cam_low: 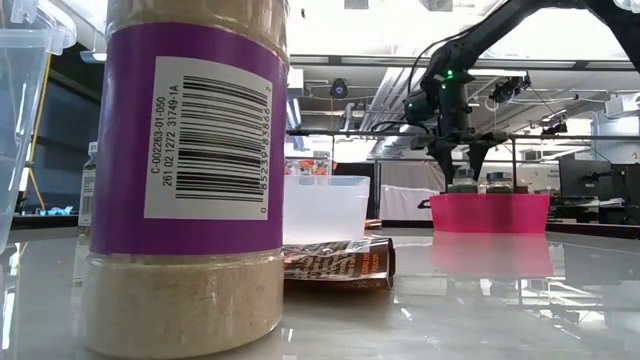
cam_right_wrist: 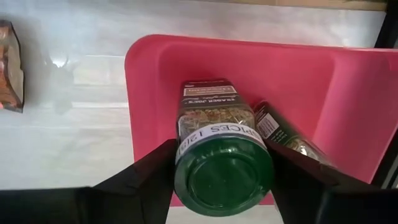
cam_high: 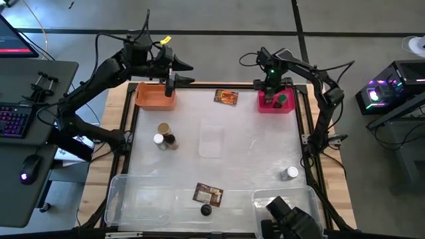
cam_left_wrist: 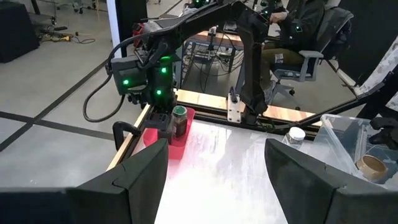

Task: Sort spices by type
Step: Put the green seasoning bottle into the red bin, then put the gold seasoning bottle into the right transparent bin

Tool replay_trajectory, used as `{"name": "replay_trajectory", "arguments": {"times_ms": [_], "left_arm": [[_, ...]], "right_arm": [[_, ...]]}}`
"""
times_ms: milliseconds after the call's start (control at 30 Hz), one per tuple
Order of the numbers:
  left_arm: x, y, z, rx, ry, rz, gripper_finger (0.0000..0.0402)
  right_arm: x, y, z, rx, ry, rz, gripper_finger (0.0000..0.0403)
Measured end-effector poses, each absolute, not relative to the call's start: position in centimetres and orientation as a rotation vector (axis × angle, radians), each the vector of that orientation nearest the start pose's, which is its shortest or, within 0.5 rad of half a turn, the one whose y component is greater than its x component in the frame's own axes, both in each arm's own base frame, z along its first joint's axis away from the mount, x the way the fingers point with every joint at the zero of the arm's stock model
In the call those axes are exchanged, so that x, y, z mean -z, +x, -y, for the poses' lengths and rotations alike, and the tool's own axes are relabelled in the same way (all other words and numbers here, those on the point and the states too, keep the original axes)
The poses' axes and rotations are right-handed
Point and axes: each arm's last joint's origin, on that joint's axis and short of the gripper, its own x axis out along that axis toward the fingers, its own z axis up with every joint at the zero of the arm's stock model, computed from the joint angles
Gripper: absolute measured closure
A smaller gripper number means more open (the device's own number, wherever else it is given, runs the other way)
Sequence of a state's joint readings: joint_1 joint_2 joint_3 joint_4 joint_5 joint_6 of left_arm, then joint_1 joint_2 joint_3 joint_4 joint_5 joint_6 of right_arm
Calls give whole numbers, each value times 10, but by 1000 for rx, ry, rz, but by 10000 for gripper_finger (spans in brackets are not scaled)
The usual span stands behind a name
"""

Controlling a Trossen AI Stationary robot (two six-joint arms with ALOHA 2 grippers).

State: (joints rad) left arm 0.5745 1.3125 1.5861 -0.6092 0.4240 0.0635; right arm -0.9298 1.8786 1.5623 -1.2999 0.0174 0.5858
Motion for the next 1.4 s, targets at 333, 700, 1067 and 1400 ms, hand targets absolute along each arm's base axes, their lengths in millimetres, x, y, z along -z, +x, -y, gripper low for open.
{"name": "replay_trajectory", "arguments": {"times_ms": [333,700,1067,1400], "left_arm": [[-452,226,-132,-139,-97,-299,149],[-452,226,-132,-140,-97,-299,149],[-452,226,-132,-138,-76,-299,149],[-452,226,-132,-138,-108,-297,149]], "right_arm": [[-239,207,278,1169,1157,-1291,175],[-240,208,278,1165,1172,-1289,168],[-254,202,270,1128,1150,-1289,167],[-285,186,265,1136,1073,-1175,167]]}}
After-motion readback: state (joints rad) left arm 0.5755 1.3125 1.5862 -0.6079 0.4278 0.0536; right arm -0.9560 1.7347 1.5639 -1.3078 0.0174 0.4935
